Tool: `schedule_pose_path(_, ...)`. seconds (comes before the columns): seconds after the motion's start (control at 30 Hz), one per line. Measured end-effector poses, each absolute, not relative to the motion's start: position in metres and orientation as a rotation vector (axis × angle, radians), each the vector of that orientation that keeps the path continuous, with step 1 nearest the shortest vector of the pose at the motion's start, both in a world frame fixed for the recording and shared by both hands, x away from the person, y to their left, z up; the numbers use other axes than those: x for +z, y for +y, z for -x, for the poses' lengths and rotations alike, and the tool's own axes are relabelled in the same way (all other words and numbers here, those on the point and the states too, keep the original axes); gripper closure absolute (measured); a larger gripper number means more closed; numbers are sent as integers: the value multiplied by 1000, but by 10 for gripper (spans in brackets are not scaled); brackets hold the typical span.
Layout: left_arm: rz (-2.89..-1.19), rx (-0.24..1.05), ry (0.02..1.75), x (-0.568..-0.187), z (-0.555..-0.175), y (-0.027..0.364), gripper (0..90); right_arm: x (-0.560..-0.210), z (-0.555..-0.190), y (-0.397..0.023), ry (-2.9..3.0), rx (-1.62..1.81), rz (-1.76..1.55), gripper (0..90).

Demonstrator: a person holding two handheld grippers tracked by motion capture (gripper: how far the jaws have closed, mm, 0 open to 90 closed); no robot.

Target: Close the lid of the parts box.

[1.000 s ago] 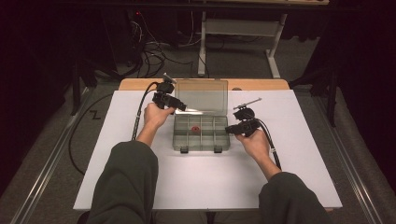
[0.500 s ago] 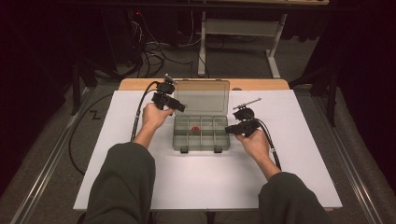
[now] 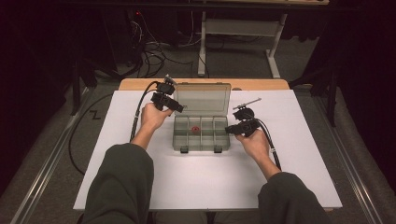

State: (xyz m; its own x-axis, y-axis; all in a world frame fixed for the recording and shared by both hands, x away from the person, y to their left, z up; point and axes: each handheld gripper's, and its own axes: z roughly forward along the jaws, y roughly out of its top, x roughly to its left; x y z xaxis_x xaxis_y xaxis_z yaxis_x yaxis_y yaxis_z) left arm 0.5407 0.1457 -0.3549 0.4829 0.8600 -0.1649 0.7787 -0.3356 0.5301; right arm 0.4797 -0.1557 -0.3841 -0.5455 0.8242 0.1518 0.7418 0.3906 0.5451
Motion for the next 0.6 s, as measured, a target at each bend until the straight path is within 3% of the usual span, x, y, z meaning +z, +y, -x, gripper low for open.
schedule_pose_path(0.47,-2166,195,1338,-357,-535,150,633,-384,-479,-156,2497,861,-1418,768)
schedule_pose_path(0.5,-1494,257,1593,-368,-537,112,636,-384,-479,-155,2497,860,-1418,767)
schedule_pose_path(0.6,-1475,254,1604,-368,-536,112,646,-384,-479,-156,2496,863,-1416,767)
